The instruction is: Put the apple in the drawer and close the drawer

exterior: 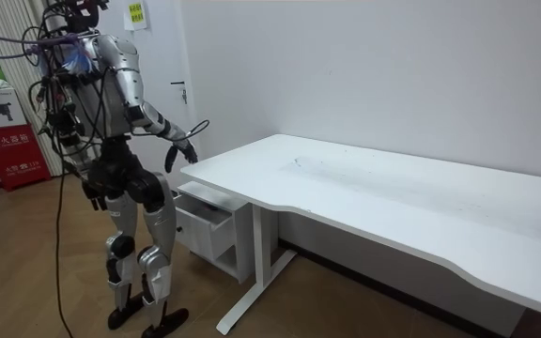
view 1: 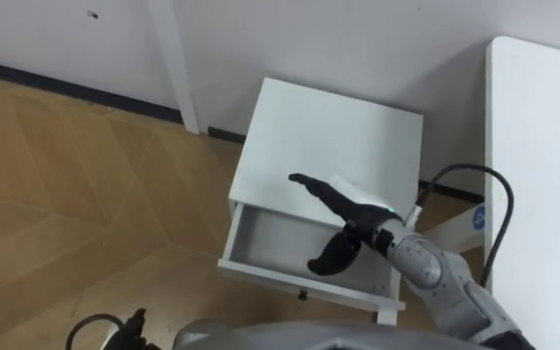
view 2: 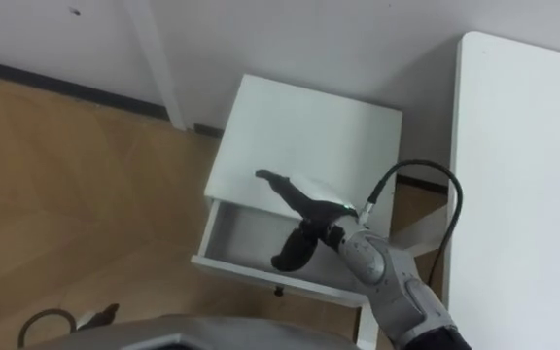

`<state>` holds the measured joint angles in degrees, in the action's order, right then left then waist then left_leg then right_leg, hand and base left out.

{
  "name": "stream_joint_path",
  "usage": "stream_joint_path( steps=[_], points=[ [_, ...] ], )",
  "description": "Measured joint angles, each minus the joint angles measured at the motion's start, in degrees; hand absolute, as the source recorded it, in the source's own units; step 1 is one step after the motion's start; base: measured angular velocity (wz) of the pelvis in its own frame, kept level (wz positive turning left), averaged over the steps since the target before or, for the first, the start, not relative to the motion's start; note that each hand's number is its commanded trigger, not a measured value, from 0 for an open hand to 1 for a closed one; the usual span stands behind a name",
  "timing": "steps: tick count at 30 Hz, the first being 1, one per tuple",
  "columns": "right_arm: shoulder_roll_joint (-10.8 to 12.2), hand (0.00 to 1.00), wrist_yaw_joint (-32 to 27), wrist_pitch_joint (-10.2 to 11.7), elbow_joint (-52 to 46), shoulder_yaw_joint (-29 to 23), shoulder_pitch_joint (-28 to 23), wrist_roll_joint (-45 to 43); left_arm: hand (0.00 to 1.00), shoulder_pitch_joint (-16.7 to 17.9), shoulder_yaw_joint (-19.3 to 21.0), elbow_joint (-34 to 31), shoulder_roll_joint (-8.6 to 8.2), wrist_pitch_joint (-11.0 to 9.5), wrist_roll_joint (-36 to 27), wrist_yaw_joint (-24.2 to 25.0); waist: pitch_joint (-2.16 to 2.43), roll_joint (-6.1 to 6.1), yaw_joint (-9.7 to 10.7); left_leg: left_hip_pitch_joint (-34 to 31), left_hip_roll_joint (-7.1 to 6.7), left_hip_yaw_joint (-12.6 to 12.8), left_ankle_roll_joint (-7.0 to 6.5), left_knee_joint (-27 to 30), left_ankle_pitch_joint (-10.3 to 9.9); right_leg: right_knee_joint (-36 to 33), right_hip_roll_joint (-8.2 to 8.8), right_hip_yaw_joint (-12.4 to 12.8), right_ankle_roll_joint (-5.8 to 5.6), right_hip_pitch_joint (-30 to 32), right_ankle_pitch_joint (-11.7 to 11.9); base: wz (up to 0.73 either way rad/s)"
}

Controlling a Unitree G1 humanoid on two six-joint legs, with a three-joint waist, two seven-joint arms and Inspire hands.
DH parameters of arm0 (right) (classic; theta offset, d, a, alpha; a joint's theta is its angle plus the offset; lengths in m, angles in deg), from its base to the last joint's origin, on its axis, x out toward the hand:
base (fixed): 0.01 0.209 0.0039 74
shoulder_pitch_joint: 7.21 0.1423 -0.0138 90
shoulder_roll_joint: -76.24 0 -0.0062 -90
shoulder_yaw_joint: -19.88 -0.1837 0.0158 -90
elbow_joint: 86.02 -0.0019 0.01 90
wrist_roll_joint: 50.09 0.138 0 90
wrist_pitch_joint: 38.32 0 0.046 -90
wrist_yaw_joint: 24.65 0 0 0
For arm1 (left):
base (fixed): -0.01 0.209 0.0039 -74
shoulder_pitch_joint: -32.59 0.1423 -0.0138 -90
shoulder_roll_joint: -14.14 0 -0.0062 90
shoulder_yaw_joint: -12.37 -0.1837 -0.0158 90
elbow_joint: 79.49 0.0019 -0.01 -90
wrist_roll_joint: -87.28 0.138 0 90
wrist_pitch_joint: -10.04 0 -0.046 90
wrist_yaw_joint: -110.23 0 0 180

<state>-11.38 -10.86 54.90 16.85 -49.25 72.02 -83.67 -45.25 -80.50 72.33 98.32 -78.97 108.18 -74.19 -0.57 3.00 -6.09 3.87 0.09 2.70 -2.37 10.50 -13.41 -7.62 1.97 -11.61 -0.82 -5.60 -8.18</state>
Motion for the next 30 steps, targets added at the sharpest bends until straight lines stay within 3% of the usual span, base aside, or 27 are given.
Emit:
stream_joint_path(
  steps=[4, 9, 13, 14, 16, 19, 20, 22, 23, 24, 25, 26, 27, 30],
  points=[
    [0.4, 0.0, -1.74, 1.08, 4.17, -2.98, -0.54, 0.02, 0.0, 0.31, 1.68, 0.01, -0.09, -0.08, -0.02, -0.02, 0.03, -0.02, 0.1, 0.54, 0.01, 0.18, 0.0, 0.12, 0.0, 0.0, 0.06, 0.41, -0.01, -0.54, 0.0, -0.01],
    [0.82, 0.0, -8.55, 3.15, 18.27, -9.48, -1.99, 0.11, 0.0, 1.72, 3.03, 0.24, -0.16, -0.1, 0.02, -2.41, 0.32, -0.36, 1.25, 0.81, -0.05, 0.52, -0.04, -0.08, -0.03, -0.02, 0.08, 0.34, -0.21, -0.93, -0.13, 0.0],
    [1.46, 0.0, -14.29, 3.33, 29.06, -13.48, -2.1, -0.42, 0.0, 2.66, 7.3, 0.28, -0.44, 0.02, 0.08, -2.48, 0.6, -0.52, 1.64, 0.88, -0.03, 1.07, -0.04, 0.0, -0.04, -0.11, 0.45, 0.34, -0.31, -0.89, -0.19, -0.04],
    [2.08, 0.0, -16.17, 4.48, 32.24, -13.82, -1.65, -0.45, 0.0, 3.1, 8.54, 0.28, -0.71, 0.27, 0.09, -2.59, 0.82, -0.54, 1.96, 1.26, -0.16, 1.08, -0.05, 0.01, -0.04, -0.13, 0.59, 0.24, -0.37, -1.28, -0.23, 0.09],
    [2.5, 0.0, -18.7, 4.61, 37.42, -14.51, -1.26, -0.44, 0.0, 3.7, 8.76, 0.29, -1.16, 0.83, 0.14, -2.6, 1.23, -1.12, 2.36, 1.94, -0.71, 0.89, -0.55, 0.29, -0.29, -0.55, 1.12, -0.3, -1.16, -2.28, -0.79, 0.23],
    [2.41, 0.0, -21.58, 2.75, 44.25, -16.38, -1.28, -1.65, 0.0, 3.34, 8.84, 0.29, -2.26, 2.16, 0.07, -2.6, 1.16, -2.22, 4.15, 1.81, -2.03, 0.8, -2.09, 2.21, -1.19, -5.88, 3.64, -1.85, -2.81, -1.66, -2.85, 0.49],
    [2.4, 0.0, -21.82, 0.52, 46.18, -17.8, -1.41, -1.5, 0.0, 3.21, 8.52, 0.26, -2.54, 2.86, 0.02, -2.56, 1.2, -3.0, 4.39, 1.79, -2.52, 0.96, -2.82, 3.09, -1.61, -12.24, 5.1, -1.53, -3.4, 0.72, -3.82, 0.27],
    [2.39, 0.0, -21.75, -2.29, 48.46, -19.57, -1.59, -0.52, 0.0, 2.85, 8.42, 0.3, -2.38, 2.98, 0.02, -2.5, 1.17, -3.8, 4.71, 1.73, -3.68, 1.33, -4.19, 3.5, -1.59, -26.35, 7.68, -0.86, -3.13, 7.8, -3.51, 0.12],
    [2.43, 0.0, -21.75, -3.53, 49.69, -20.63, -2.12, -0.43, 0.0, 2.71, 8.37, 0.31, -1.9, 3.22, -0.07, -2.5, 1.17, -3.82, 5.18, 1.8, -4.86, 1.79, -5.17, 4.26, -1.32, -36.28, 9.91, 0.64, -2.23, 13.17, -0.64, 0.04],
    [2.47, 0.0, -21.49, -4.51, 50.87, -21.97, -2.62, -0.35, 0.0, 2.64, 8.4, 0.6, -1.44, 3.26, 0.04, -2.5, 1.13, -4.35, 6.12, 1.65, -5.22, 1.81, -6.1, 5.34, -1.59, -45.28, 11.09, 2.44, -1.82, 19.01, 5.85, -0.06],
    [2.45, 0.0, -21.21, -4.61, 51.55, -22.49, -2.64, 0.07, 0.0, 2.4, 8.34, 0.86, -1.15, 3.23, 0.02, -2.51, 0.96, -5.11, 6.22, 1.41, -5.12, 2.22, -6.65, 5.86, -1.91, -49.67, 11.14, 3.86, -2.03, 22.23, 8.86, -0.18],
    [2.58, 0.0, -20.72, -4.5, 52.11, -23.02, -1.97, 0.87, 0.0, 1.18, 8.23, 2.47, -0.14, 3.22, -0.07, -2.4, 0.58, -5.33, 7.07, -0.32, -5.02, 2.67, -7.61, 8.42, -2.59, -66.39, 10.9, 6.59, -1.37, 30.03, 9.4, -0.19],
    [2.48, 0.0, -20.41, -4.3, 52.19, -23.46, -2.07, 2.18, 0.0, -0.15, 7.39, 4.28, 0.63, 3.69, -0.9, -2.29, 0.3, -5.99, 8.14, -2.23, -4.31, 2.59, -8.23, 10.92, -3.0, -83.84, 9.7, 7.79, -1.21, 37.76, 7.61, -0.11],
    [1.92, 0.0, -19.87, -4.29, 53.08, -23.24, -1.78, 5.92, 0.0, -3.08, 6.05, 4.74, 0.97, 4.82, -1.47, -1.77, -0.43, -7.96, 9.17, -6.38, -2.09, 2.78, -8.23, 14.45, -4.51, -105.75, 7.53, 6.6, -0.86, 50.18, 3.51, 0.01]
  ],
)
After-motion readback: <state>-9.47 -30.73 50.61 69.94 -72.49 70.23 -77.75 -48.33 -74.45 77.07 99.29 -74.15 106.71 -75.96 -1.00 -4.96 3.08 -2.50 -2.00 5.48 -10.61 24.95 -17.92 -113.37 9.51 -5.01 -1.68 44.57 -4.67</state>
